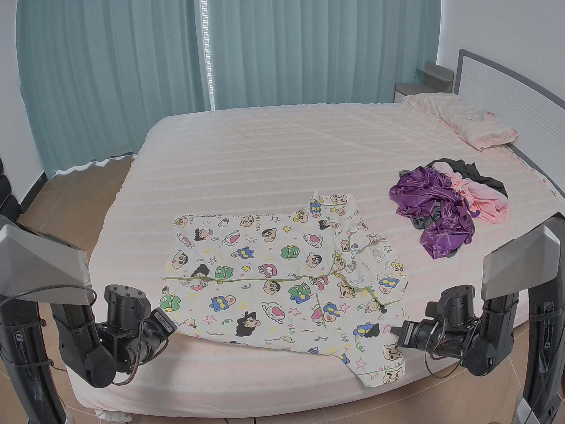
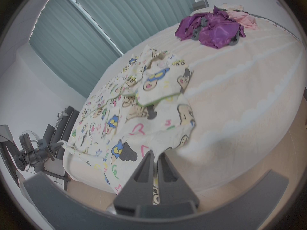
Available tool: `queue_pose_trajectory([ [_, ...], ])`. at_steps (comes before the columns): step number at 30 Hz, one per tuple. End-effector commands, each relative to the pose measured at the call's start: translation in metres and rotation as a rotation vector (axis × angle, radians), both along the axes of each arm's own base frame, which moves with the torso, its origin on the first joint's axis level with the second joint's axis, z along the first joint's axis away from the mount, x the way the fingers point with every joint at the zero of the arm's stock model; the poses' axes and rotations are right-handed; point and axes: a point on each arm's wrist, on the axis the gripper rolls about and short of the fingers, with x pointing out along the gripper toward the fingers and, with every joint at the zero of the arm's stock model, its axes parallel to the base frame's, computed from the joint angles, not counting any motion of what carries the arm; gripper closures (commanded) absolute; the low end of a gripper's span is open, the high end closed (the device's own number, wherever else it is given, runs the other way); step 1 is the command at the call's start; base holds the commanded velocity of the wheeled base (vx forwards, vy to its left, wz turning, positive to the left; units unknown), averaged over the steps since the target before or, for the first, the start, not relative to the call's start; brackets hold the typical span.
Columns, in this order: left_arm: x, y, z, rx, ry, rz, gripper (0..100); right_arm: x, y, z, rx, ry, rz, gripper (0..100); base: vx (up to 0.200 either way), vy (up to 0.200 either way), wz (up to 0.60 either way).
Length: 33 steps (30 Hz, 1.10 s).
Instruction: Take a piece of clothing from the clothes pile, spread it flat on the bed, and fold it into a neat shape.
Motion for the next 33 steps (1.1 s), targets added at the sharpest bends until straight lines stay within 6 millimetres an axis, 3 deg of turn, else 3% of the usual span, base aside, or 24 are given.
queue_pose_trajectory([
  [1,0.007,-0.002,0.004,0.0,-0.033,0.003,100,0.02,-0.008,0.024,0.032,-0.116,-0.047,100,0.0,0.0,0.0],
  [4,0.014,-0.003,0.006,-0.006,-0.058,0.004,100,0.025,-0.011,0.028,0.033,-0.13,-0.061,100,0.0,0.0,0.0],
  [7,0.028,-0.006,0.011,-0.012,-0.109,0.002,100,0.044,-0.016,0.032,0.038,-0.156,-0.09,100,0.0,0.0,0.0],
  [12,0.04,-0.01,0.001,0.019,-0.104,-0.018,100,0.06,-0.017,0.029,0.032,-0.134,-0.101,100,0.0,0.0,0.0],
  [13,0.043,-0.01,-0.001,0.021,-0.103,-0.014,100,0.061,-0.017,0.028,0.03,-0.123,-0.1,0,0.0,0.0,0.0],
  [17,0.051,-0.012,-0.009,0.028,-0.1,-0.006,100,0.066,-0.017,0.026,0.034,-0.117,-0.103,0,0.0,0.0,0.0],
  [21,0.052,-0.014,-0.016,0.03,-0.085,-0.014,100,0.059,-0.027,0.024,0.028,-0.09,-0.125,0,0.0,0.0,0.0],
  [26,0.052,-0.014,-0.017,0.031,-0.082,-0.014,100,0.031,-0.048,0.021,0.039,-0.017,-0.108,0,0.0,0.0,0.0],
  [29,0.051,-0.015,-0.017,0.031,-0.084,-0.019,100,0.006,-0.065,0.02,0.039,-0.003,0.011,0,0.0,0.0,0.0],
  [33,0.051,-0.015,-0.017,0.03,-0.085,-0.019,100,-0.013,-0.071,0.015,0.046,-0.001,0.137,0,0.0,0.0,0.0],
])
